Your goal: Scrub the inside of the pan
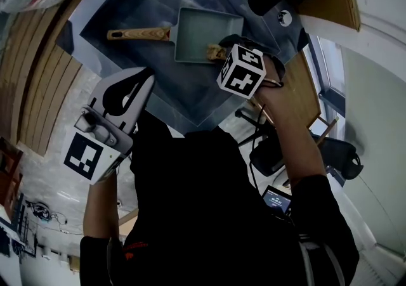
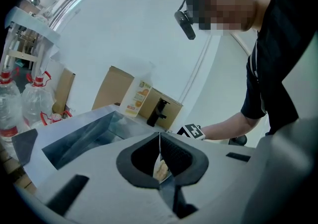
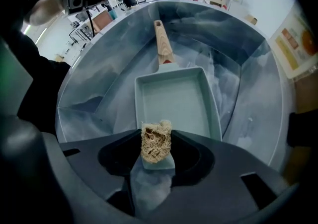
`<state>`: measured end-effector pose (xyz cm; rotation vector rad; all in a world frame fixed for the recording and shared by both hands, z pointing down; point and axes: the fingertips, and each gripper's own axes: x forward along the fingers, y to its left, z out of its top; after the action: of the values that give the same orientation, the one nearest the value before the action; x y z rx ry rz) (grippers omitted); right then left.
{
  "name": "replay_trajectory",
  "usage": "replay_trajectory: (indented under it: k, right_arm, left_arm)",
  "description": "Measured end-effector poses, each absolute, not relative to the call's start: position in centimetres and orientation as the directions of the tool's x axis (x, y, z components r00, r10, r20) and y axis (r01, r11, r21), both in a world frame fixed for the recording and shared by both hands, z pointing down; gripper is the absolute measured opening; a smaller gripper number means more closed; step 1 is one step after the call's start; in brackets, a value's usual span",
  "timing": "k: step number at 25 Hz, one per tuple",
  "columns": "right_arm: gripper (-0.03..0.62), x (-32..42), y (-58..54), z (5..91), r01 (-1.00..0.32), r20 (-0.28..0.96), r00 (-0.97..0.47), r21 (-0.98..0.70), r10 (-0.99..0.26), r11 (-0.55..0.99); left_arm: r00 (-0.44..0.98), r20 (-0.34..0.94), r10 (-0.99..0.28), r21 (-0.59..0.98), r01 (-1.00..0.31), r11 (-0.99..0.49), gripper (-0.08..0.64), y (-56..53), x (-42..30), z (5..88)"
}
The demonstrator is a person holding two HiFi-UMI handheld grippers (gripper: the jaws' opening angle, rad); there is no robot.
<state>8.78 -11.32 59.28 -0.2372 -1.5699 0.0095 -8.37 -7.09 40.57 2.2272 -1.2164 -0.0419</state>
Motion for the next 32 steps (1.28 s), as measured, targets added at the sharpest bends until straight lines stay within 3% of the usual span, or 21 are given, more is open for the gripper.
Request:
replay_trajectory:
  k: [14,22,32]
  right_arm:
    - [0.181,11.3,-12.2,59.1,0.115,0.989,-0.002,-0.149,0.150,0.982]
    - [0.181,9.9,-13.2,55.6,0.008,0.978,-0.183,-0.100,0.100,0.995]
    - [0.181,8.3,-12.8,47.9,-0.097,0.906,-0.421,0.007,-0.048,0.995]
  left_arm:
    - [0.608,0.255,-0.752,0.495,-0.750,-0.439,0.025,-8.2,-5.6,39.8]
    - [0.605,0.260,-0.753,0.448,-0.766,-0.461,0.025,-7.6,-5.6,37.6]
    - [0.598,0.245,-0.763,0.331,-0.792,-0.514,0.025,-5.9,-4.8,32.0]
